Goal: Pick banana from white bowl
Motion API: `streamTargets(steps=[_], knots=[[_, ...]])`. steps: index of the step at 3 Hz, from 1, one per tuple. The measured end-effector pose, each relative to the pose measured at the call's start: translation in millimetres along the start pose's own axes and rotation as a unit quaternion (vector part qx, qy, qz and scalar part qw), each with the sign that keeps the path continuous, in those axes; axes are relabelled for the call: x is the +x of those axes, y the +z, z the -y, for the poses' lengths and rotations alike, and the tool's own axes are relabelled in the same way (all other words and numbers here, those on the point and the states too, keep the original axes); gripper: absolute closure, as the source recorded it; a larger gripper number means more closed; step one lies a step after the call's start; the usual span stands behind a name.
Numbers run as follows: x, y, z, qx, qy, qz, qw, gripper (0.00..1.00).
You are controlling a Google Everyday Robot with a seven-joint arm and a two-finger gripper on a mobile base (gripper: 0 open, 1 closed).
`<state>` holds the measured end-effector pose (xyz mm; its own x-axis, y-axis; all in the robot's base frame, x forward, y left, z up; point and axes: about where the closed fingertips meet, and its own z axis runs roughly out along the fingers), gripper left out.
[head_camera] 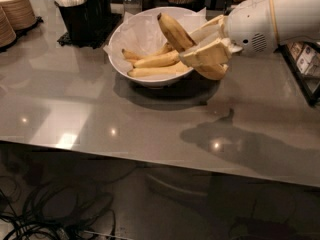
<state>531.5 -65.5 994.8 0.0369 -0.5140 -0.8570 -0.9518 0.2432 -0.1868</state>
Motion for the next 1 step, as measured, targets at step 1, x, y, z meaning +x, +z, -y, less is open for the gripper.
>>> streamTargets(steps=[1], knots=[[-0.3,0.2,0.1,0.0,0.0,0.0,1.0,1.0]])
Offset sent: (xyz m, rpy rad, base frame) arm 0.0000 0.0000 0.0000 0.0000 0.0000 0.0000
